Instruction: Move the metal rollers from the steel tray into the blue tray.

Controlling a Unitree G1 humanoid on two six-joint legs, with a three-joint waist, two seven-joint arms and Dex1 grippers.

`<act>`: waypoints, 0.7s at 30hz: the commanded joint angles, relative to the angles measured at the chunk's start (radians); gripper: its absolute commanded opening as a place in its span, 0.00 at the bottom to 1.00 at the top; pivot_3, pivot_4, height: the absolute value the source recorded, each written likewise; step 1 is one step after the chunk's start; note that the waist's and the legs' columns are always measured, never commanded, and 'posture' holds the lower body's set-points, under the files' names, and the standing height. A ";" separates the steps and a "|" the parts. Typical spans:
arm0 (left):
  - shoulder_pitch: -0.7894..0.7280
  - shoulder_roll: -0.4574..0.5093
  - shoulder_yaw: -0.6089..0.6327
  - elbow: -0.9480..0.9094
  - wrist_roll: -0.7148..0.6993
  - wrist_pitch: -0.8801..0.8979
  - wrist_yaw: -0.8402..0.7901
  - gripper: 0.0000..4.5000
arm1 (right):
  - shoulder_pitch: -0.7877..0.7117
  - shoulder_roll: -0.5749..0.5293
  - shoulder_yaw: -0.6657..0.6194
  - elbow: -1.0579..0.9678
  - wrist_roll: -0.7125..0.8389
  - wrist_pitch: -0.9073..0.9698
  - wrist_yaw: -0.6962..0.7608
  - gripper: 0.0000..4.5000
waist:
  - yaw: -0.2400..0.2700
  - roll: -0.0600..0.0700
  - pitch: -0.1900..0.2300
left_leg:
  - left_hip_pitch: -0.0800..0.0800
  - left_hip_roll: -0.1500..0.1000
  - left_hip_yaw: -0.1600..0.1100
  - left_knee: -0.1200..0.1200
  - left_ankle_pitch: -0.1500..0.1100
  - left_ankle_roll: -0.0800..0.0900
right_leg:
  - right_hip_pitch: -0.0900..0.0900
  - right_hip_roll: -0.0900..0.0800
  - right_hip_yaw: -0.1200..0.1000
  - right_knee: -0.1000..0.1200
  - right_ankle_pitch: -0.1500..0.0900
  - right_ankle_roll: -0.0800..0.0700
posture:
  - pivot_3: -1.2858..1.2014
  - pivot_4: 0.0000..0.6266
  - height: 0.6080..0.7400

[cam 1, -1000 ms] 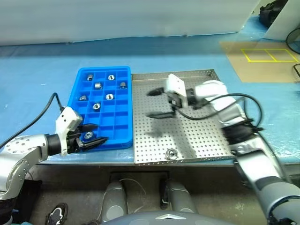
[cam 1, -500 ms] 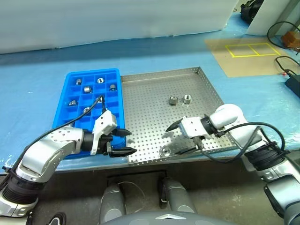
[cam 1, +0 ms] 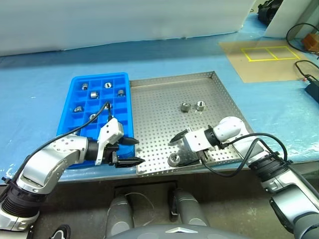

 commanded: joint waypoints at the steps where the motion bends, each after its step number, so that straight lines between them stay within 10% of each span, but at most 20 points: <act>1: 0.019 0.028 0.031 -0.027 -0.011 0.015 0.004 0.85 | 0.009 0.017 0.025 -0.045 0.032 0.029 0.041 0.96 | 0.000 0.000 0.000 | 0.000 0.000 0.000 0.000 0.000 0.000 | 0.000 0.000 0.000 0.000 0.000 0.000 | 0.41 0.24 1.00; 10: 0.067 0.042 0.042 0.004 0.008 -0.023 -0.005 0.85 | -0.007 0.036 0.048 0.002 0.014 0.053 0.080 0.96 | 0.003 0.000 0.000 | 0.000 0.000 0.000 -0.001 0.000 0.000 | 0.000 0.000 0.000 -0.001 0.000 0.000 | 0.42 0.24 1.00; 21: 0.059 0.037 0.028 0.012 0.015 -0.028 0.003 0.86 | -0.016 0.048 0.040 0.015 0.003 0.062 0.069 0.47 | 0.003 0.000 0.000 | 0.004 0.000 0.000 0.000 0.000 -0.001 | 0.003 0.000 0.000 0.000 -0.001 0.001 | 0.42 0.24 1.00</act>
